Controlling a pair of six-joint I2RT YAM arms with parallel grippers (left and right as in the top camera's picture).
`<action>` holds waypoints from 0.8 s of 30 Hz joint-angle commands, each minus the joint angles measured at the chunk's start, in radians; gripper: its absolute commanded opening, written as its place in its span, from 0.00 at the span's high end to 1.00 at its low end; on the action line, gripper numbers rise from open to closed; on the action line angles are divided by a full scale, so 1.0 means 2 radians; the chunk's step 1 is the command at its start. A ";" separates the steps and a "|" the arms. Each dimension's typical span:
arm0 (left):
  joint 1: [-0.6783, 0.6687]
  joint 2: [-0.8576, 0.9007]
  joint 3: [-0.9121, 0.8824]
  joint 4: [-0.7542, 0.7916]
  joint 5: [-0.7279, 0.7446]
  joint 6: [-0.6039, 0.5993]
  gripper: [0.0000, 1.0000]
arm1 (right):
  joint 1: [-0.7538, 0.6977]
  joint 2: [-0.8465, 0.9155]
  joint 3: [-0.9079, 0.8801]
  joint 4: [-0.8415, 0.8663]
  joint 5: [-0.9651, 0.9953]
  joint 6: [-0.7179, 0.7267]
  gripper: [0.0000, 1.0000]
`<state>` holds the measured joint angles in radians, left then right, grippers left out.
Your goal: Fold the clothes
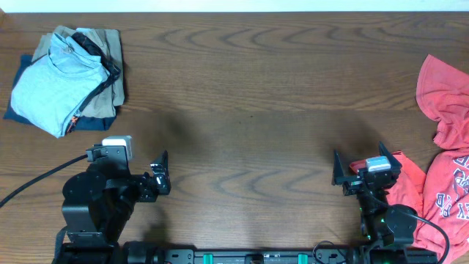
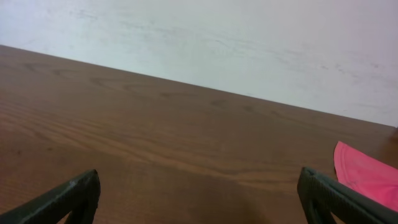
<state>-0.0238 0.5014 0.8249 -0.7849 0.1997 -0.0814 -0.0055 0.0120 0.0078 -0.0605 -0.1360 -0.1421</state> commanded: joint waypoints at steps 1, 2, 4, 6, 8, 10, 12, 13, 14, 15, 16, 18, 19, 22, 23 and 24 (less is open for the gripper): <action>-0.003 -0.004 -0.004 0.000 -0.001 -0.001 0.02 | 0.002 -0.003 -0.001 -0.001 -0.005 0.005 0.01; -0.003 -0.006 -0.004 -0.005 -0.001 -0.001 0.02 | 0.002 -0.003 -0.001 -0.001 -0.005 0.005 0.01; -0.003 -0.013 -0.006 -0.019 -0.001 -0.001 0.02 | 0.002 -0.003 -0.001 -0.001 -0.005 0.005 0.01; -0.003 -0.024 -0.013 -0.022 -0.002 0.000 0.02 | 0.002 -0.003 -0.001 -0.001 -0.005 0.005 0.01; -0.003 -0.039 -0.028 -0.022 -0.018 -0.001 0.02 | 0.002 -0.003 -0.001 -0.001 -0.005 0.005 0.01; -0.003 -0.064 -0.055 -0.019 -0.030 0.000 0.02 | 0.002 -0.003 -0.001 -0.001 -0.005 0.005 0.01; -0.003 -0.091 -0.084 -0.007 -0.044 0.000 0.02 | 0.002 -0.003 -0.001 -0.001 -0.005 0.005 0.01; -0.003 -0.107 -0.104 0.005 -0.052 0.000 0.02 | 0.002 -0.003 -0.001 -0.001 -0.005 0.005 0.01; -0.003 -0.122 -0.123 0.020 -0.058 0.000 0.02 | 0.002 -0.003 -0.001 -0.001 -0.005 0.005 0.01; -0.003 -0.139 -0.146 0.040 -0.063 0.000 0.02 | 0.002 -0.003 -0.001 -0.001 -0.005 0.005 0.01; -0.003 -0.154 -0.165 0.060 -0.066 -0.001 0.02 | 0.002 -0.003 -0.001 -0.001 -0.005 0.005 0.01; -0.003 -0.186 -0.208 0.109 -0.067 0.000 0.02 | 0.002 -0.003 -0.001 -0.001 -0.005 0.005 0.01; -0.003 -0.200 -0.225 0.130 -0.067 0.000 0.02 | 0.002 -0.003 -0.001 -0.001 -0.005 0.005 0.01; -0.003 -0.237 -0.279 0.199 -0.067 0.000 0.02 | 0.002 -0.003 -0.001 -0.001 -0.005 0.005 0.01; -0.003 -0.248 -0.296 0.223 -0.068 0.000 0.02 | 0.002 -0.003 -0.001 -0.001 -0.005 0.005 0.01; -0.003 -0.250 -0.311 0.248 -0.069 0.000 0.02 | 0.002 -0.003 -0.001 -0.001 -0.005 0.005 0.01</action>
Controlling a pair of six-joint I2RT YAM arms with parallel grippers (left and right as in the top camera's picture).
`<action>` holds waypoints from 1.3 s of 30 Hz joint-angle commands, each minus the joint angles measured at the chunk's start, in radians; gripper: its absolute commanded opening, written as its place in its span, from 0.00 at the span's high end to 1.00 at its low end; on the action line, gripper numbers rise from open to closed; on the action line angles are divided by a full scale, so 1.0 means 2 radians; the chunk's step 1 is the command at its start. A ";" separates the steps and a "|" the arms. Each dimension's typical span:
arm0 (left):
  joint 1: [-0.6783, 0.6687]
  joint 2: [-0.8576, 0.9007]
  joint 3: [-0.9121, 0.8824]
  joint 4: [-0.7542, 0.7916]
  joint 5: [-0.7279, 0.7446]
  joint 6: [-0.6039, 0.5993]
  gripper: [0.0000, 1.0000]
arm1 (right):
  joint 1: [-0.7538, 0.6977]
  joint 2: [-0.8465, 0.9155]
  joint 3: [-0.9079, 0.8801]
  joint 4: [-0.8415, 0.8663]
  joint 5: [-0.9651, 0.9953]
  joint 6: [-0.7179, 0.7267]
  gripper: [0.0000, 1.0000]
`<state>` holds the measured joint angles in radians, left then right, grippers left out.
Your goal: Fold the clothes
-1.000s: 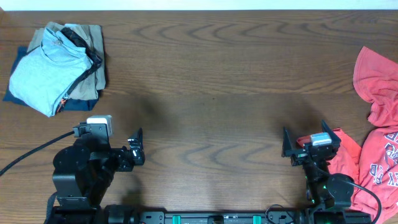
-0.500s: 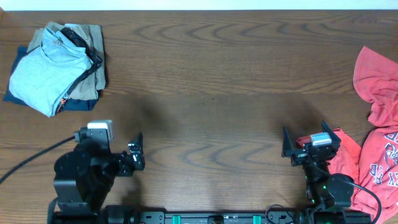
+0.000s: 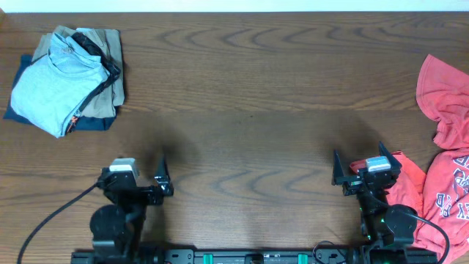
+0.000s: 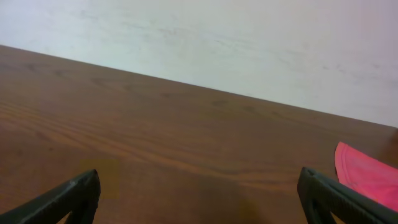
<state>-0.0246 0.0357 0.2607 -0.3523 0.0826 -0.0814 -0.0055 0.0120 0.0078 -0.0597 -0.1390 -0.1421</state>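
A folded stack of clothes (image 3: pixel 66 81), light blue on top of khaki and navy, lies at the table's far left. Unfolded red garments (image 3: pixel 443 139) are heaped along the right edge, and a corner of the red cloth (image 4: pixel 367 171) shows in the right wrist view. My right gripper (image 3: pixel 364 167) (image 4: pixel 199 186) sits low by the front edge, just left of the red heap, open with only bare wood between its fingers. My left gripper (image 3: pixel 133 180) rests near the front left, open and holding nothing.
The brown wooden table (image 3: pixel 249 110) stretches between the two piles. A pale wall (image 4: pixel 217 43) rises behind its far edge. A black cable (image 3: pixel 51 220) runs from the left arm toward the front left corner.
The left arm has drawn back toward the front edge and now sits more compactly, with its gripper slightly nearer the edge. The right arm and both piles are unchanged.
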 commanded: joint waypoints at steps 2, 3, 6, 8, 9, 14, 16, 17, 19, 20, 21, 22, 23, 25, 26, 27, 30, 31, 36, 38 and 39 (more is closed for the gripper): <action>-0.002 -0.017 -0.059 0.093 -0.012 0.000 0.02 | 0.002 -0.003 -0.001 -0.001 -0.004 0.005 0.01; -0.002 -0.017 -0.070 0.120 -0.012 0.004 0.02 | 0.002 -0.003 -0.001 -0.002 -0.004 0.005 0.01; -0.002 -0.017 -0.105 0.201 -0.012 0.030 0.02 | 0.002 -0.003 -0.001 -0.001 -0.004 0.005 0.01; -0.002 -0.017 -0.122 0.235 -0.012 0.050 0.02 | 0.002 -0.003 -0.001 -0.001 -0.004 0.005 0.01; -0.002 -0.017 -0.129 0.245 -0.012 0.055 0.02 | 0.002 -0.003 -0.001 -0.001 -0.004 0.005 0.01; -0.002 -0.017 -0.128 0.198 -0.012 0.063 0.02 | 0.002 -0.003 -0.001 -0.001 -0.004 0.005 0.01; -0.002 -0.017 -0.128 0.182 -0.012 0.063 0.02 | 0.002 -0.003 -0.001 -0.001 -0.004 0.005 0.01; -0.002 -0.017 -0.128 0.178 -0.012 0.063 0.02 | 0.002 -0.003 -0.001 -0.001 -0.004 0.005 0.01; -0.002 -0.017 -0.128 0.172 -0.012 0.063 0.02 | 0.002 -0.003 -0.001 -0.001 -0.004 0.005 0.01; -0.002 -0.017 -0.128 0.168 -0.012 0.063 0.02 | 0.002 -0.003 -0.001 -0.001 -0.004 0.005 0.01; -0.002 -0.017 -0.128 0.161 -0.012 0.063 0.02 | 0.002 -0.003 -0.001 -0.001 -0.004 0.005 0.01; -0.002 -0.017 -0.128 0.153 -0.012 0.063 0.02 | 0.002 -0.003 -0.001 -0.001 -0.004 0.005 0.01; -0.002 -0.017 -0.128 0.144 -0.012 0.063 0.02 | 0.002 -0.003 -0.001 -0.001 -0.004 0.005 0.01; -0.002 -0.017 -0.128 0.144 -0.012 0.063 0.02 | 0.002 -0.003 -0.001 -0.002 -0.004 0.005 0.01; -0.002 -0.017 -0.128 0.144 -0.012 0.063 0.02 | 0.002 -0.003 -0.001 -0.001 -0.004 0.005 0.01; -0.002 -0.017 -0.128 0.144 -0.012 0.063 0.02 | 0.002 -0.003 -0.001 -0.001 -0.004 0.005 0.01; -0.002 -0.017 -0.128 0.144 -0.012 0.063 0.02 | 0.002 -0.003 -0.001 -0.001 -0.004 0.005 0.01; -0.002 -0.017 -0.128 0.144 -0.012 0.063 0.02 | 0.002 -0.003 -0.001 -0.001 -0.004 0.005 0.01; -0.002 -0.017 -0.128 0.144 -0.012 0.063 0.02 | 0.002 -0.003 -0.001 -0.001 -0.004 0.005 0.01; -0.002 -0.016 -0.128 0.144 -0.012 0.063 0.02 | 0.002 -0.003 -0.001 -0.001 -0.004 0.005 0.01; -0.002 -0.016 -0.128 0.144 -0.012 0.063 0.02 | 0.002 -0.003 -0.001 -0.001 -0.004 0.005 0.01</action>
